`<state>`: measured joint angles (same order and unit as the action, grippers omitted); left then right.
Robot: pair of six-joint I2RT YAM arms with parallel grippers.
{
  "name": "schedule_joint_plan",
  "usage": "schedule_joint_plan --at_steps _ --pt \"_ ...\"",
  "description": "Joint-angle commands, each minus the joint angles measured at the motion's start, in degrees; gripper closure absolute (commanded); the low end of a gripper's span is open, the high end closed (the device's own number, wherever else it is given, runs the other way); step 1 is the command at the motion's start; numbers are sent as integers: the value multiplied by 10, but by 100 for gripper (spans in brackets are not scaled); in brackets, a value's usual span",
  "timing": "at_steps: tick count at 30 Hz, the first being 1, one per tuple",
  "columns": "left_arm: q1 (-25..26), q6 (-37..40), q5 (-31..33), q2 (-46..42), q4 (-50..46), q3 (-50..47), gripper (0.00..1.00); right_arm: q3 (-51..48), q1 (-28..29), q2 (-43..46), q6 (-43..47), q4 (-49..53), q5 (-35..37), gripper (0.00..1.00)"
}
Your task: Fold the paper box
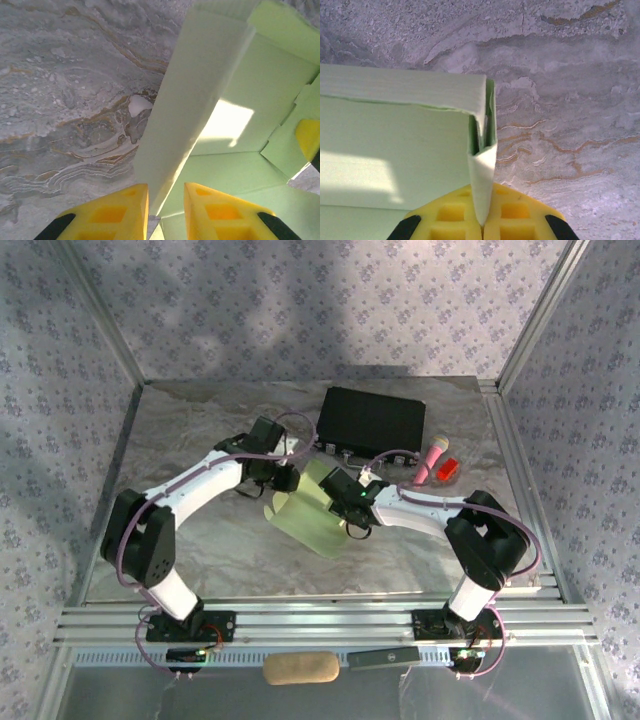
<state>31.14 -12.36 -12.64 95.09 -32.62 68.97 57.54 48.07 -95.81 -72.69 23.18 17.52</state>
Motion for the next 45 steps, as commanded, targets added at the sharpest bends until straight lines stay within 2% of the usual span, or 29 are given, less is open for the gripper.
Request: schedule_joint_plan --at_steps 1,20,38,39,42,45 --pt "-4 15 -30 16 17 -5 76 -1 -4 -1 -4 33 4 100" --pt "-6 12 -30 45 46 -11 81 -5 -7 3 -1 28 1 100" --pt "56 9 119 70 -12 41 85 7 -9 -5 1 35 -3 100" --pt "60 7 127 70 -18 45 83 9 -9 -7 -1 38 -3 100" --pt "74 -9 157 65 -41 68 61 14 -14 -15 -8 47 -11 100" --pt "90 -40 195 46 -66 92 51 18 -21 -21 -25 52 -31 100"
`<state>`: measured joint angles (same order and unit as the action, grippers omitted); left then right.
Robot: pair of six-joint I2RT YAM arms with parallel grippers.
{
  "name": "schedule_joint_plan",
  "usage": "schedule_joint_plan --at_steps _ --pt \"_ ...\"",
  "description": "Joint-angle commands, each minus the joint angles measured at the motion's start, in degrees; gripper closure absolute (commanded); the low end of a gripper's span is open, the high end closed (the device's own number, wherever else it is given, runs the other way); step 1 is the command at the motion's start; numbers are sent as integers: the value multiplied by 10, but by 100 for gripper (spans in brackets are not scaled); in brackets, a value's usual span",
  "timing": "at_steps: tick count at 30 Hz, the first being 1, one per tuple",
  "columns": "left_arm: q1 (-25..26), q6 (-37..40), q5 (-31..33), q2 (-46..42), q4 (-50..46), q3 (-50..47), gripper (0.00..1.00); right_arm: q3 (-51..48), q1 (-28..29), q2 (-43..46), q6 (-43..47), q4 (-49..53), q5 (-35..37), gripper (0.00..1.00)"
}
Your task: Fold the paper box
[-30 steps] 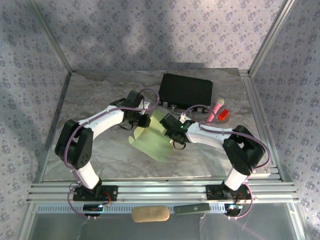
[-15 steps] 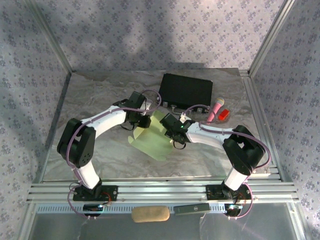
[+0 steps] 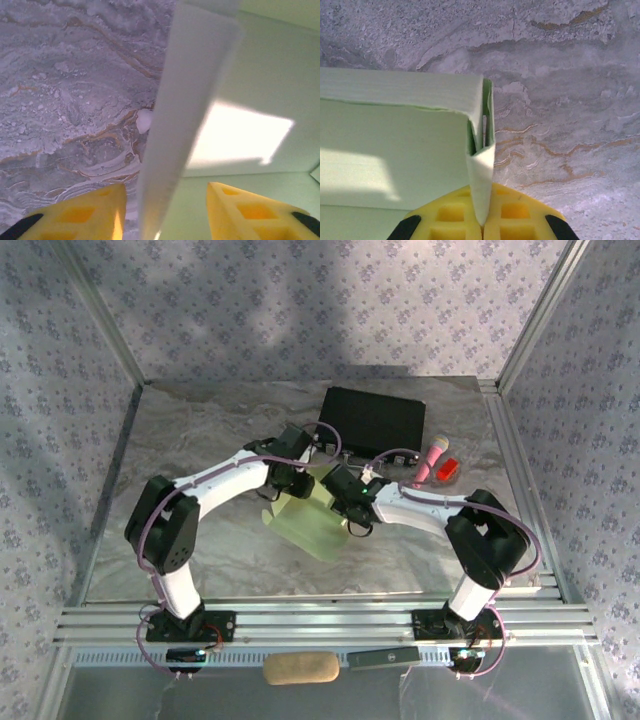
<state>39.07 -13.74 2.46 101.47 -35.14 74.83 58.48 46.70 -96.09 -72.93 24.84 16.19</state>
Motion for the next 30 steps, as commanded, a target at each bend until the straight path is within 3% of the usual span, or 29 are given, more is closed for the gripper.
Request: schedule_joint_plan --at_steps 1,9,11,12,20,28,30 --pt "16 -41 52 -28 -56 42 50 8 -9 -19 -32 38 -24 100" --pt "28 -205 168 -171 -104 72 41 9 -38 -3 -114 48 -126 100" --pt "28 -232 185 -215 -108 68 25 14 -49 -3 -133 60 -178 100" --pt "28 -239 186 -233 -109 66 24 14 -53 -2 -149 64 -196 100" --pt "36 -300 156 -323 -129 11 25 42 -52 13 -335 193 -273 100" --pt "108 -342 169 -349 -135 -42 26 17 -48 -11 -467 150 -321 100" --pt "124 -346 174 -350 -148 -43 26 13 -49 -20 -473 129 -332 91"
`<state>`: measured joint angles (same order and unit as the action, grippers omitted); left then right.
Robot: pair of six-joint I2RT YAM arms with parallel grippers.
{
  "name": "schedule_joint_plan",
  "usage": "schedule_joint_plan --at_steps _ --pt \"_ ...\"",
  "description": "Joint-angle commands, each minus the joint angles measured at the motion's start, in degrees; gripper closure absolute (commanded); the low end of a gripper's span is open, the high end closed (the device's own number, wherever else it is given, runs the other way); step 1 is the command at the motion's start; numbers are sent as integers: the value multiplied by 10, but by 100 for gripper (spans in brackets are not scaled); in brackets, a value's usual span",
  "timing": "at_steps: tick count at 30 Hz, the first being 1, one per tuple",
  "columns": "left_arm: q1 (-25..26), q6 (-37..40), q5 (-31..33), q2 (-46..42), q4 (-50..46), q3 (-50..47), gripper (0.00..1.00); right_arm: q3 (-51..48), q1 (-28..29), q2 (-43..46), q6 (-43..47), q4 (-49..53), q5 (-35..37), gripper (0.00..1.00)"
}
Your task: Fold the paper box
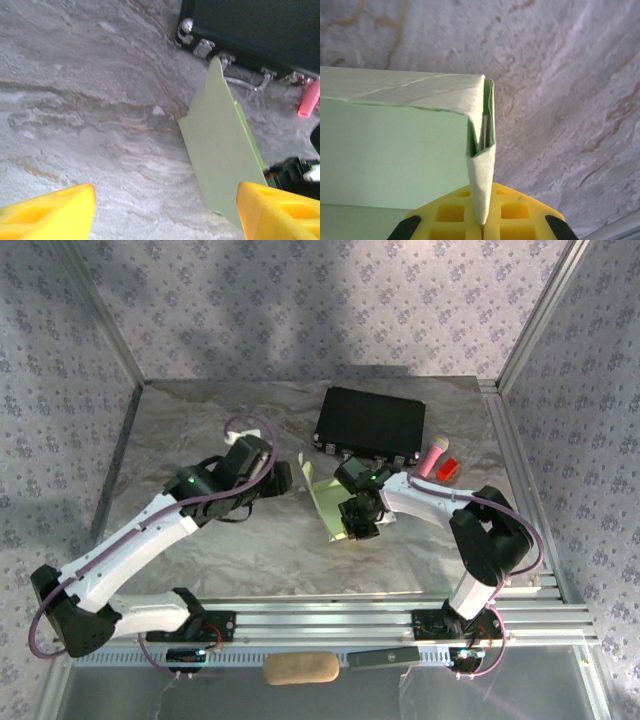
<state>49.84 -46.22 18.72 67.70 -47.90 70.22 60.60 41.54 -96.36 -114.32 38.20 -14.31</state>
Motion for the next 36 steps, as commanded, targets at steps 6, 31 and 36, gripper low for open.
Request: schedule_joint_plan --at_steps 6,31,36 --pt "64 -37 21 -31 -27 -15 27 -7 5 -2 -50 0 -11 48" --pt "125 -87 24 105 -19 33 40 -90 -19 308 585 -41 229 45" --pt "104 -69 19 145 -29 56 63 -105 -17 330 605 -40 232 51"
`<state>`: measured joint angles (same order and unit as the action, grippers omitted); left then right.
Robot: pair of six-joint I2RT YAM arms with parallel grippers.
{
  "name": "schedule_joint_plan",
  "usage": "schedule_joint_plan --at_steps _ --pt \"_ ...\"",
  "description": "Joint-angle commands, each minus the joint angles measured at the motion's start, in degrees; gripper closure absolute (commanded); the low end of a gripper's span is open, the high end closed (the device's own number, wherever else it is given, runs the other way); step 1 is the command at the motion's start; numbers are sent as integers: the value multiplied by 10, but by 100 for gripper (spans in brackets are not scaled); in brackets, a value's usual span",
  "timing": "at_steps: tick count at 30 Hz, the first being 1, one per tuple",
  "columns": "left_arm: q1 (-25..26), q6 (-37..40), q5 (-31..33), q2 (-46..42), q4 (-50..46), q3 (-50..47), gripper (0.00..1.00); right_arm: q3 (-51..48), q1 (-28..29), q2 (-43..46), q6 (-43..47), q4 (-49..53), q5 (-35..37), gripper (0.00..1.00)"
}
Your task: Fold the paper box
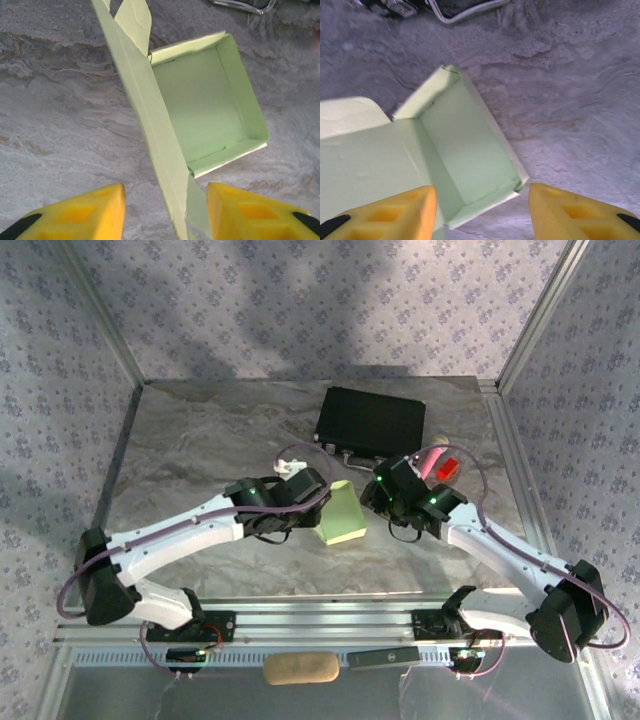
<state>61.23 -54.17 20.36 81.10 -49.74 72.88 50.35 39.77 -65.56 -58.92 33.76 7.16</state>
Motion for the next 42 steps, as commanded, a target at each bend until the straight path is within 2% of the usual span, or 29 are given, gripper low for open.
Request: schedule_joint_plan --at_steps 1,7,10,13,18,21,28,33,42 --pt "-14 12 1 20 -18 34 68 -4 -1 24 54 4 17 52" --pt "-23 34 12 55 -45 57 91 -4 -3 37 69 4 15 57" --pt "-29 92 11 66 -60 87 100 -9 -3 42 82 4 18 58" --pt "-33 191 1 75 -83 129 100 -15 -8 50 98 17 20 58" --pt "-54 381 -86 75 -107 185 100 -29 -16 83 139 26 31 56" --pt "-57 471 -96 92 -146 226 100 -36 -29 103 154 28 21 56" --pt "-53 689 -144 118 -139 233 100 -47 -52 131 161 33 1 57" --pt "-30 825 -105 103 -74 191 100 -59 -52 144 161 37 0 58" --pt "-32 912 -34 141 -9 163 100 -86 -51 146 175 10 -17 58"
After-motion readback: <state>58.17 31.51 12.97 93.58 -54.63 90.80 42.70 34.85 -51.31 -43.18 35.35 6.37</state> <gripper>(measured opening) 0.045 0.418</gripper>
